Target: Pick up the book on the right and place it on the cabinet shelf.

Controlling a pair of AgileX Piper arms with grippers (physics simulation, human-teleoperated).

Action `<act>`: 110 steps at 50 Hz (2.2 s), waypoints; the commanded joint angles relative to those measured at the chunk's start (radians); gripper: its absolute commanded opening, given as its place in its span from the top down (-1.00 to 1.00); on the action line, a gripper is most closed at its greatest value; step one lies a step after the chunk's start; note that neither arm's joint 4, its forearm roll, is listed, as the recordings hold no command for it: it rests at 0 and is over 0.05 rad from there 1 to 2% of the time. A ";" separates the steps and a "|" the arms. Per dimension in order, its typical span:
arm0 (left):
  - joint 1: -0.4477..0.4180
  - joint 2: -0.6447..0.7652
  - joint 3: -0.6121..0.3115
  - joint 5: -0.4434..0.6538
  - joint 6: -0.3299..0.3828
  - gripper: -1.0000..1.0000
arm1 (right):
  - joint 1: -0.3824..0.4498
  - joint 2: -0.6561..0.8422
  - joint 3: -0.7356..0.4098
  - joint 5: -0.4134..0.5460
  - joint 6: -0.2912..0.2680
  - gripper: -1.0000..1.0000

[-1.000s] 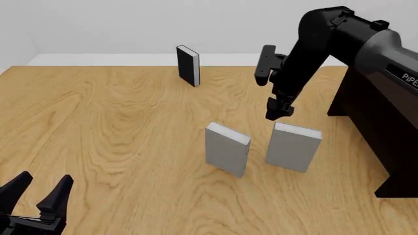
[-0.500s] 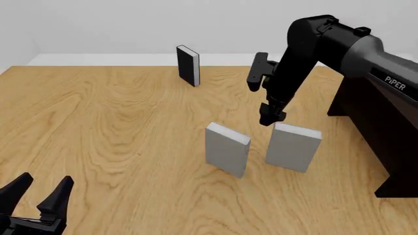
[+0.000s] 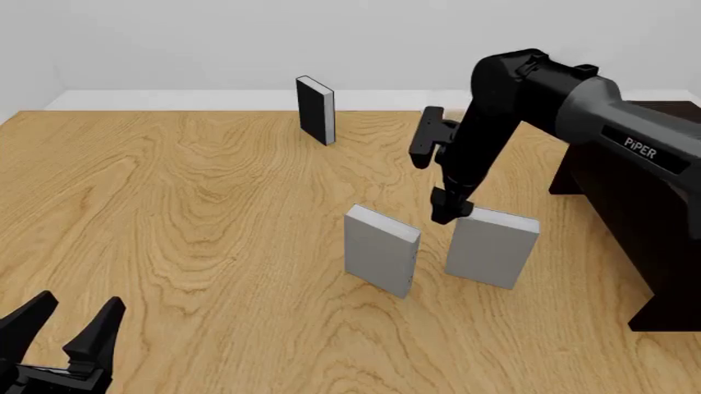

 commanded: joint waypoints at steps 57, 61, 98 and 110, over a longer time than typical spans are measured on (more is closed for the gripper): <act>-0.013 -0.005 0.000 0.017 -0.006 -1.00 | -0.054 -0.052 0.199 -0.120 0.004 1.00; -0.012 -0.005 0.000 0.017 -0.007 -1.00 | -0.049 -0.055 0.184 -0.114 0.009 1.00; -0.030 0.033 0.000 -0.024 -0.020 -1.00 | -0.097 -0.173 0.070 -0.041 -0.081 1.00; -0.037 0.020 0.000 -0.022 -0.022 -1.00 | -0.161 -0.252 0.083 -0.158 -0.195 1.00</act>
